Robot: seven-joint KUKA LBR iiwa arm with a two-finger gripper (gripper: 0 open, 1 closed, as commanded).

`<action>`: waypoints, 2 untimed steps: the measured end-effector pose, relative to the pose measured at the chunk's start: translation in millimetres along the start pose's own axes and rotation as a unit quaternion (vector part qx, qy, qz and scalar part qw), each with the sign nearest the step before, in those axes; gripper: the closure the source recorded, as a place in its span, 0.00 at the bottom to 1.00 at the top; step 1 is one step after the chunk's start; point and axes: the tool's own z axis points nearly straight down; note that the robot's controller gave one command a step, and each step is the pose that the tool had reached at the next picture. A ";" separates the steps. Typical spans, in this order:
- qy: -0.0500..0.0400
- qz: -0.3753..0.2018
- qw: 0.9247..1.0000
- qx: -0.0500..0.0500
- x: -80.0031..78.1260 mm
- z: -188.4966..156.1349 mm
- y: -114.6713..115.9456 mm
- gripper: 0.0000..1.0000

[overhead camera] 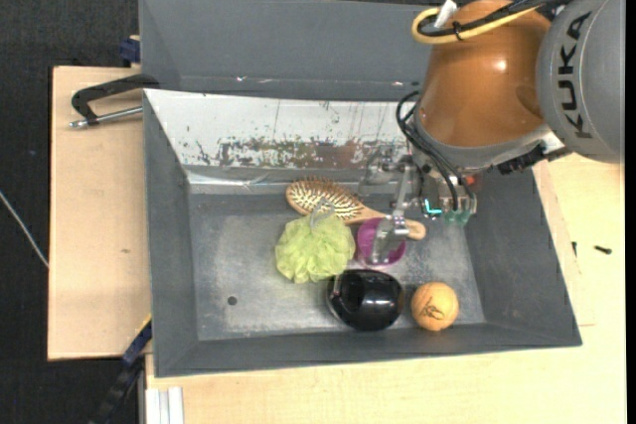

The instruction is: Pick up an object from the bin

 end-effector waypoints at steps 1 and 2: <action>-0.004 0.000 1.000 0.000 -1.5 -3.7 -0.2 0.00; -0.005 -0.063 0.998 0.000 -8.4 36.6 10.9 0.00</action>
Offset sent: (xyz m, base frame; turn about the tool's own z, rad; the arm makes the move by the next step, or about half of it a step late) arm 0.0222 0.0407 -0.1513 -0.4680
